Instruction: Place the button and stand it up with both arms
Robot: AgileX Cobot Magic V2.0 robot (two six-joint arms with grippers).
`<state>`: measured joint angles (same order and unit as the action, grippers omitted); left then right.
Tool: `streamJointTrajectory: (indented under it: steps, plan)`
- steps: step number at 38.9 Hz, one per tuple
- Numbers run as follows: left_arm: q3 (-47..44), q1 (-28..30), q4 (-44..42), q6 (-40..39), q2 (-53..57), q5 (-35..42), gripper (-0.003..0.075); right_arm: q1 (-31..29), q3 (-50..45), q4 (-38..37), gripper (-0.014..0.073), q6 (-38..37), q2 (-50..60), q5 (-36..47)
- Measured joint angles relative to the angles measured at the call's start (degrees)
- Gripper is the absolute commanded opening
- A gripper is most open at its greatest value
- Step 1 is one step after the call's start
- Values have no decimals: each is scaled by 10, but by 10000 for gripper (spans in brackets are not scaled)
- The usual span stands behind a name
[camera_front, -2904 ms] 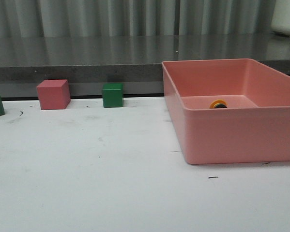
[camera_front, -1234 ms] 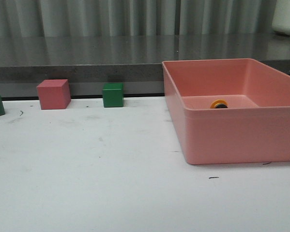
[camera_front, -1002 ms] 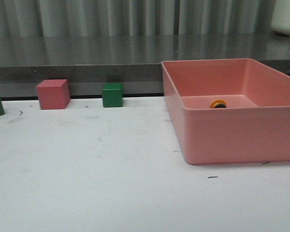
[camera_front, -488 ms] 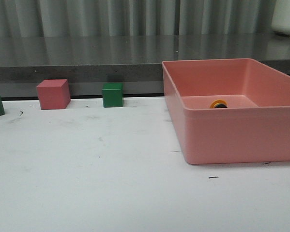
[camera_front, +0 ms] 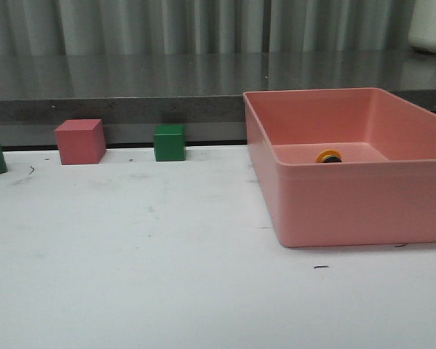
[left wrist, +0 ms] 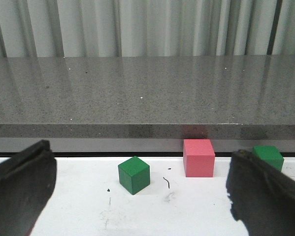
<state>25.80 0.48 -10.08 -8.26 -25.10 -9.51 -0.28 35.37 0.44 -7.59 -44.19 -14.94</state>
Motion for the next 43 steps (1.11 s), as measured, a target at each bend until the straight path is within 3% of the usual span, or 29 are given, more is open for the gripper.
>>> streamJointTrajectory:
  steps: [9, 20, 43]
  plan:
    - [0, 0, 0, 0, 0, 2, 673, 38, 122, 19, 644, 0, -188, -47]
    - [0, 0, 0, 0, 0, 3, 673, 107, 301, 20, 642, 0, -399, -201]
    - [0, 0, -1, 0, 0, 5, 673, 115, 546, 14, 641, -3, -710, -341]
